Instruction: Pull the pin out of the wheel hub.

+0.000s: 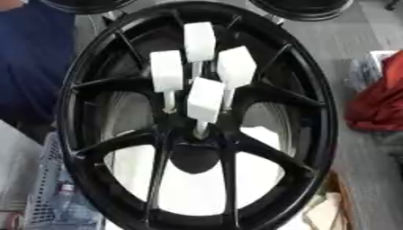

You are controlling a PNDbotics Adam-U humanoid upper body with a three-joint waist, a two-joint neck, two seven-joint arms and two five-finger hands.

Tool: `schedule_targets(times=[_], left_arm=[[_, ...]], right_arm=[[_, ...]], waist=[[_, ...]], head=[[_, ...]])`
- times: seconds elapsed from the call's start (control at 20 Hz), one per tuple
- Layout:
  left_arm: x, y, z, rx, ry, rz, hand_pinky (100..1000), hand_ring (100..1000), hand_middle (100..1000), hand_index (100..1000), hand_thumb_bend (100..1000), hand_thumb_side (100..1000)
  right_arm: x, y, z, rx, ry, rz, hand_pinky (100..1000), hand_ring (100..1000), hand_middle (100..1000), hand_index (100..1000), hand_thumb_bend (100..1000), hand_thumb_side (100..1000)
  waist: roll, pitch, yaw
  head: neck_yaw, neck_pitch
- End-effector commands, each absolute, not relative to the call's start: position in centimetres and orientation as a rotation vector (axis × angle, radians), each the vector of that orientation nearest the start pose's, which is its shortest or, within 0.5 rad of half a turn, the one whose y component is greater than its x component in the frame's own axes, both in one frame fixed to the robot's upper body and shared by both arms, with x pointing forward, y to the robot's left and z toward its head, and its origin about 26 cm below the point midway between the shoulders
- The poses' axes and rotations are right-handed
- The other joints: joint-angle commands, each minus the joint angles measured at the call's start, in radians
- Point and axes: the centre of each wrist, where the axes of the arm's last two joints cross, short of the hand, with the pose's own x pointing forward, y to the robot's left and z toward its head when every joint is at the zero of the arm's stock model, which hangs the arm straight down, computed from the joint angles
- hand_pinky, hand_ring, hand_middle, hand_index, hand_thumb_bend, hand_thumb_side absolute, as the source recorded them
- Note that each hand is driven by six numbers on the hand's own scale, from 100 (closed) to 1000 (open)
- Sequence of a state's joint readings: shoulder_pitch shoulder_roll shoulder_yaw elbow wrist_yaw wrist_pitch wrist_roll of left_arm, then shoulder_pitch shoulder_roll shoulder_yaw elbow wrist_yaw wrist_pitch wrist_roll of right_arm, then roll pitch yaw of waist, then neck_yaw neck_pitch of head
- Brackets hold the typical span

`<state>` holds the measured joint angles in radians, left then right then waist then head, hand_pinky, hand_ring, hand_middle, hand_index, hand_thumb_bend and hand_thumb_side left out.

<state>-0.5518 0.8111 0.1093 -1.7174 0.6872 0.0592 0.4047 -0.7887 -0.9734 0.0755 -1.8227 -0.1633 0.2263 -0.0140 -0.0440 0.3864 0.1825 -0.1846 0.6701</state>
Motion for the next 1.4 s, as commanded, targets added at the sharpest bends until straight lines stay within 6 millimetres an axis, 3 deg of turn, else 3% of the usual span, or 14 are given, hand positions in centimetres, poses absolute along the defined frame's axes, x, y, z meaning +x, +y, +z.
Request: schedule_targets(times=[0.05,0.3,0.6,1.05,1.4], left_arm=[[32.6,37.1,32.5,0.231,-2.262,0.164,735,782,820,839,726,796],[32.6,37.2,32.2,0.249,-2.242,0.152,736,782,818,838,720,798],[32.5,37.1,32.2,0.255,-2.235,0.130,736,782,819,838,714,800],[32.6,36.8,32.2,0.246,-2.225,0.109,737,783,818,838,707,798],[32.7,36.7,32.2,0.240,-2.222,0.103,737,783,818,837,703,800]], right_arm=[[29.7,-30.2,41.2,-0.802,-2.134,1.029,871,849,791,854,100,581],[29.1,-28.4,42.9,-0.932,-1.878,1.464,873,870,816,854,100,525],[28.8,-26.0,42.9,-0.898,-1.574,1.874,883,890,835,855,100,498],[29.7,-23.2,41.4,-0.795,-1.514,2.064,885,878,831,859,100,537],[30.1,-22.1,40.3,-0.738,-1.487,2.131,881,880,831,860,110,495]], waist=[[-0.003,-0.031,-0.003],[-0.017,-0.035,-0.013],[-0.027,-0.039,-0.020],[-0.034,-0.041,-0.010],[-0.034,-0.037,-0.008]], head=[[0.008,-0.009],[0.016,-0.006],[0.018,-0.011],[0.013,-0.012],[0.012,-0.006]])
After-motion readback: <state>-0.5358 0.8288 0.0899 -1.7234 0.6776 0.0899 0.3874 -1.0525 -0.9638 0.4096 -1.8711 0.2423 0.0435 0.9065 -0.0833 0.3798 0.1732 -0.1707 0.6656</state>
